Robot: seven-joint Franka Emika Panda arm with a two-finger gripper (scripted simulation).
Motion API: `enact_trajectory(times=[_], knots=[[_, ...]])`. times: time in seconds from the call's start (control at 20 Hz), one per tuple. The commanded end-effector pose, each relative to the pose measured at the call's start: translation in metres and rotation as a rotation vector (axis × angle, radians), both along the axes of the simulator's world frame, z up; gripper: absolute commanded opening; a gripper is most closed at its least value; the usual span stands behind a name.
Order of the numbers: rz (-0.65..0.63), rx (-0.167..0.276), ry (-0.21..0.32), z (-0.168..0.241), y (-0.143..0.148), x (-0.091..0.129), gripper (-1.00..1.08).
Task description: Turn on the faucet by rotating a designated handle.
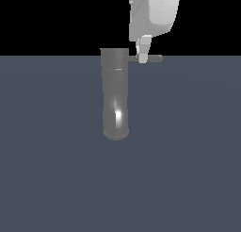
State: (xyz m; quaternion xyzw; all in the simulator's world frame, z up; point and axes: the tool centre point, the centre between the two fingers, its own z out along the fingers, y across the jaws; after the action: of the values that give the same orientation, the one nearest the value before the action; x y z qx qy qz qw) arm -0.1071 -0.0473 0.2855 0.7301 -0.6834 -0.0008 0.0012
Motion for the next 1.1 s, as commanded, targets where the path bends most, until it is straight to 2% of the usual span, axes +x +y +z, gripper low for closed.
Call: enact_trajectory(times=[0.0,1.05], knots=[[-0.007,0.000,-0.004,0.000,-0.009,0.007,-1.00],[-0.021,0.000,-0.003,0.000,-0.049,0.049,-1.00]])
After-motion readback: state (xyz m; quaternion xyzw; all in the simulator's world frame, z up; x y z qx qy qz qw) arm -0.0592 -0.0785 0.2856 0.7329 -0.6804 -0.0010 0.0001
